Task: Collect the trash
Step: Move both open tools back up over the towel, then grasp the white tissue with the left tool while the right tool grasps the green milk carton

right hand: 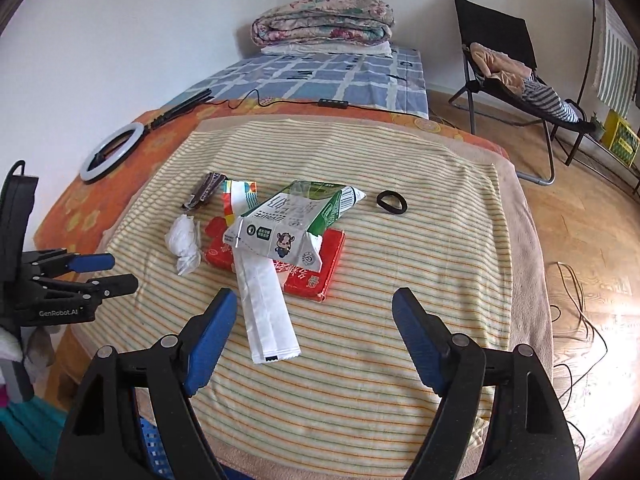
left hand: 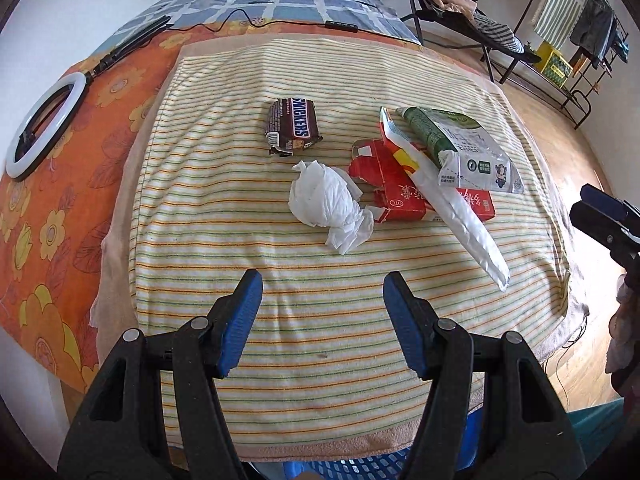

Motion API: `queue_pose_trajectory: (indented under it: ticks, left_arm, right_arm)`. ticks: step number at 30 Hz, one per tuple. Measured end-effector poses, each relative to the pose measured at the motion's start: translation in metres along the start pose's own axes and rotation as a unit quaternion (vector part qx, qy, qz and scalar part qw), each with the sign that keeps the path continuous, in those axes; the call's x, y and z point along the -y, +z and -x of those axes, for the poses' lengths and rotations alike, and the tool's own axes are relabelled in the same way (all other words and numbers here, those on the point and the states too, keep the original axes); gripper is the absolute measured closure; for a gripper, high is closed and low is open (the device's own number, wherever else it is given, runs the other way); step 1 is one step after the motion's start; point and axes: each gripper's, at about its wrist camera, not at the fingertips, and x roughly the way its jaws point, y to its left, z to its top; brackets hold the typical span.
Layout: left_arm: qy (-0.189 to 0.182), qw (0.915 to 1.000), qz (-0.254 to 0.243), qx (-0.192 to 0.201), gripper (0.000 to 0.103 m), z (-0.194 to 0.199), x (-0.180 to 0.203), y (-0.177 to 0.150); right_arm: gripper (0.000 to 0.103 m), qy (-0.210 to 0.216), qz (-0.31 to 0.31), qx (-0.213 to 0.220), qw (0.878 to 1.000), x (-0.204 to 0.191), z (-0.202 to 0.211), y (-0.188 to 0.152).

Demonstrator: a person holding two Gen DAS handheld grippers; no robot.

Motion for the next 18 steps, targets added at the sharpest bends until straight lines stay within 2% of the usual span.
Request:
queue_pose_trajectory:
  ticks: [8,18]
  left_arm:
    - [-0.013,0.9997,0.019,-0.013,0.038,-0.024,-0.006,0.02]
    - [-0.022,0.9992,0.024,-0.021,0.039,-0.043,-0.007,0.034]
  right_arm:
    - [0.023,0.04,-0.074,-0.029,0.996,0.028,-0.046,0.031]
    - [0.023,0.09,-0.17,-0.058,0.98,0.059,-0.101,0.045]
